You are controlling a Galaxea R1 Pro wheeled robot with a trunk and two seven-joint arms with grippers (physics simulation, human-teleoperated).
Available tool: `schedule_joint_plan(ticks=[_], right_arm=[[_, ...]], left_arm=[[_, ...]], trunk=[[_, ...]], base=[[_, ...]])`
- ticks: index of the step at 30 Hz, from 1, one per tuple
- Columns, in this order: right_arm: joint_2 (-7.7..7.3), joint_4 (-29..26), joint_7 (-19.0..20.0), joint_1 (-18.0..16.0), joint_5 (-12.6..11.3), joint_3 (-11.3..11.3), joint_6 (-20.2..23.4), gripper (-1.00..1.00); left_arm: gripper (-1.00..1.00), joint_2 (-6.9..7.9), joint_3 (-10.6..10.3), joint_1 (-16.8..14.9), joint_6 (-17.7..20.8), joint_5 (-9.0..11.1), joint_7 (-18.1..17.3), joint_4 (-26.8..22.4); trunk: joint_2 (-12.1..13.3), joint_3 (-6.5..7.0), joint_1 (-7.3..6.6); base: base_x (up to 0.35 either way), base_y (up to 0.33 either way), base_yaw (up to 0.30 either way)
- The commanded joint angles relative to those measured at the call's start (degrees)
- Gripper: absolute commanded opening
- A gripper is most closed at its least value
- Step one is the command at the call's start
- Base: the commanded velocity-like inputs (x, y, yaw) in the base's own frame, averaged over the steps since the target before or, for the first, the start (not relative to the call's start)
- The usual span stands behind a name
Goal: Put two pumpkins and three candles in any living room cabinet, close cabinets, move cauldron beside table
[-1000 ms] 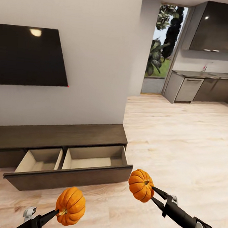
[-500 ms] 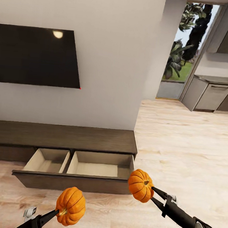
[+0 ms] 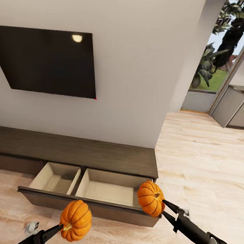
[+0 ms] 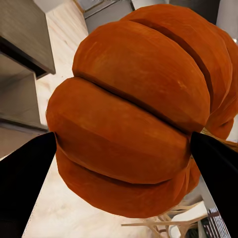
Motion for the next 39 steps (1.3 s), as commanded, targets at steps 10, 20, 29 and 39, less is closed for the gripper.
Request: schedule_joint_plan(ticks=[10,20,29,39], right_arm=[[0.01,0.0,0.1,0.0,-0.6,-0.2,0.6,-1.00],[0.02,0.0,0.1,0.0,-0.6,-0.4,0.6,-1.00],[-0.05,-0.1,0.0,0.0,-0.5,-0.1,0.7,-1.00],[0.45,-0.6,-4.7,-0.1,0.0,0.7,0.6,-1.00]], left_arm=[[-1.00,0.11,-0.3,0.0,0.6,0.6,-0.2,0.0],[-1.00,0.12,-0.3,0.0,0.5,0.7,-0.2,0.0],[-1.00,0.14,-0.3,0.0,0.5,0.7,-0.2,0.0],[-1.00,0.14,-0.1,-0.2,1.8,0.7,0.2,-0.6]], trunk=[[0.0,-0.06,0.04],[0.0,-0.06,0.04],[0.0,-0.02,0.04],[0.0,-0.02,0.04]], base=[[0.322,0.000,0.004],[0.097,0.008,-0.117],[0.128,0.069,-0.163],[0.009,0.005,-0.009]])
